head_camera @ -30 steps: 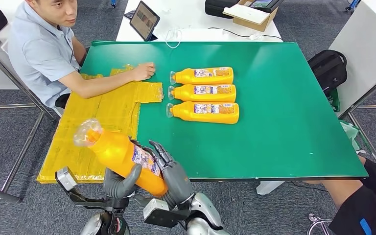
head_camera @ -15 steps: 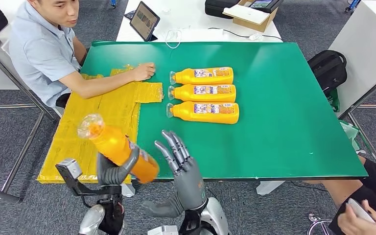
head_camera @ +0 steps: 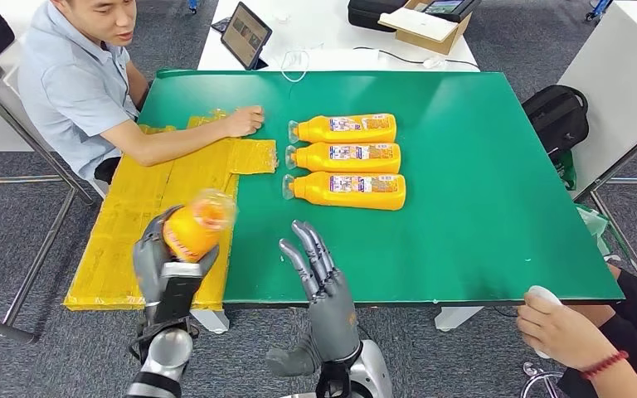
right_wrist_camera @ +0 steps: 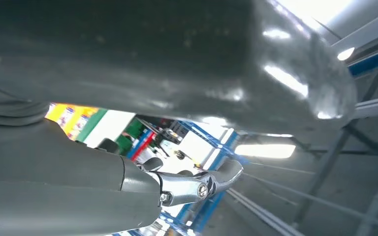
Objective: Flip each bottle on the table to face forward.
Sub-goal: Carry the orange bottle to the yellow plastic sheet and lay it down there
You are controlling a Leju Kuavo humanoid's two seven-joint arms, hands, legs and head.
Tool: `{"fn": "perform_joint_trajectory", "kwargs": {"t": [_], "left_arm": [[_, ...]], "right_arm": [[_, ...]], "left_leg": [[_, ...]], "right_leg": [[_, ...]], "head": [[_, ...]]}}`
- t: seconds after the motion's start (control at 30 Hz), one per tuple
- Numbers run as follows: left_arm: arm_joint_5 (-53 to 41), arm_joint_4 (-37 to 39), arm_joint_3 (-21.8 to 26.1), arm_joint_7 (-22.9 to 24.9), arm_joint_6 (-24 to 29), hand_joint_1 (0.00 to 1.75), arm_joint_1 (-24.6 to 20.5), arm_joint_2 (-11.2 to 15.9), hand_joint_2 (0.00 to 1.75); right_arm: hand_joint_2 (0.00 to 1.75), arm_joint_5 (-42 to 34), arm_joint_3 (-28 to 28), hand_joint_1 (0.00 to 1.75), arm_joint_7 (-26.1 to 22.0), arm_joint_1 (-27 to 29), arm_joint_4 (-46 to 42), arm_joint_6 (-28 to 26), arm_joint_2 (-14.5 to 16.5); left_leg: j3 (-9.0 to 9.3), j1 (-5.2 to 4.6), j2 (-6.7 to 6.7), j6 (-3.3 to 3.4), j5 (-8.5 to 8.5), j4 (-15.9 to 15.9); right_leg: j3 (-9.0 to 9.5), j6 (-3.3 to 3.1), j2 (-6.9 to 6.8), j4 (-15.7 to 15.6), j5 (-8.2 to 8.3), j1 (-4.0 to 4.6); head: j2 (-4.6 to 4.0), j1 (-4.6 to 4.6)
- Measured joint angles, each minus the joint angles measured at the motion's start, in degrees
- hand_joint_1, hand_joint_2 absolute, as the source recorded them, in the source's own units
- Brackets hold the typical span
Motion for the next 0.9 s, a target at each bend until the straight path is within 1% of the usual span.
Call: {"fn": "perform_joint_trajectory", "kwargs": {"t": [0.1,0.23,0.3,0.37,0.5,0.53,0.57,0.6,0.67,0.7,0.73,0.8,0.9], "left_arm": [[-15.0,4.7,3.0,4.2,0.3,1.75,-4.0,0.1,1.75],[-27.8,12.5,4.4,12.2,0.5,1.75,-10.4,1.4,1.75],[-32.3,17.3,4.4,16.4,0.5,1.75,-13.6,2.6,1.75],[-35.8,21.6,3.9,19.0,0.5,1.75,-16.2,3.7,1.75],[-37.4,27.3,3.0,20.3,0.4,1.75,-19.0,5.2,1.75],[-37.4,28.4,2.8,20.3,0.0,1.71,-19.5,5.4,1.75],[-37.4,29.7,2.5,20.2,-0.7,1.64,-20.1,5.7,1.75],[-37.3,31.0,2.1,20.1,-1.9,1.42,-20.7,5.9,1.75],[-37.0,33.5,1.1,19.7,-5.2,0.92,-21.8,6.4,1.75],[-36.8,34.6,0.6,19.5,-6.8,0.57,-22.3,6.7,1.75],[-36.5,35.7,0.1,19.4,-8.3,0.36,-22.7,6.9,1.75],[-36.0,37.4,-0.9,19.1,-10.4,0.02,-23.5,7.4,1.75],[-34.1,38.9,-1.5,18.4,-13.7,0.0,-24.4,7.8,1.75]], "right_arm": [[0.0,-3.2,-0.3,0.0,-0.2,0.4,-0.1,1.3,0.0],[0.0,-5.5,-0.9,0.0,-1.0,0.7,-0.1,3.9,-0.1],[0.0,-6.1,-1.1,0.0,-1.3,0.7,-0.1,4.7,0.0],[0.0,-6.4,-1.3,0.0,-1.6,0.7,0.0,5.4,0.0],[0.0,-6.8,-1.5,0.0,-1.8,0.7,0.0,6.0,0.0],[0.0,-6.9,-1.5,0.0,-1.8,0.7,0.0,6.2,0.0],[0.0,-7.1,-1.5,0.0,-1.8,0.7,0.1,6.5,0.0],[0.0,-7.3,-1.6,0.0,-1.8,0.7,0.2,6.9,0.0],[0.0,-7.8,-1.8,0.0,-1.9,0.8,0.6,7.7,0.1],[0.0,-8.1,-2.0,0.0,-1.9,0.9,0.8,8.1,0.1],[0.0,-8.3,-2.3,0.0,-1.9,1.0,1.0,8.5,0.2],[0.0,-8.6,-2.7,0.0,-2.0,1.3,1.4,8.9,0.2],[0.0,-8.8,-3.2,0.0,-2.1,1.7,1.9,9.1,0.3]], "left_leg": [[0.02,0.0,0.01,-0.01,0.02,0.0],[0.02,0.01,0.0,-0.01,0.11,0.0],[0.02,0.02,0.01,-0.03,0.12,0.0],[0.02,0.02,0.02,-0.03,0.12,0.0],[-0.01,0.02,0.02,-0.03,0.12,0.0],[-0.02,0.01,0.02,-0.03,0.11,0.0],[-0.03,0.01,0.0,-0.03,0.11,0.0],[-0.04,0.01,-0.01,-0.03,0.11,0.0],[-0.04,0.01,-0.02,-0.03,0.11,0.0],[-0.04,0.01,-0.01,-0.03,0.11,0.0],[-0.04,0.01,-0.01,-0.04,0.11,0.0],[-0.04,0.01,-0.01,-0.04,0.11,0.0],[-0.04,0.01,-0.01,-0.04,0.11,0.0]], "right_leg": [[0.0,0.0,0.01,0.0,0.04,0.01],[0.02,-0.01,-0.02,0.0,0.05,0.01],[0.02,-0.01,-0.01,0.0,0.05,0.02],[0.01,-0.01,0.0,0.0,0.05,0.01],[0.0,-0.01,0.0,0.0,0.04,0.01],[-0.01,-0.01,0.0,0.0,0.04,0.01],[-0.01,-0.01,-0.01,0.0,0.04,0.0],[-0.01,-0.01,-0.02,0.0,0.04,0.0],[-0.01,-0.01,-0.02,0.0,0.04,0.0],[-0.02,-0.01,-0.02,0.0,0.04,0.0],[-0.02,-0.01,-0.01,0.0,0.04,0.01],[-0.02,-0.01,-0.01,0.0,0.04,0.01],[-0.01,-0.01,-0.02,0.0,0.04,0.01]], "head": [[0.0,-0.02],[0.0,-0.01],[0.0,-0.01],[0.0,-0.01],[0.0,-0.02],[0.0,-0.02],[0.0,-0.02],[0.0,-0.01],[0.0,-0.01],[0.0,-0.01],[0.0,-0.01],[0.0,-0.01],[0.0,-0.01]]}}
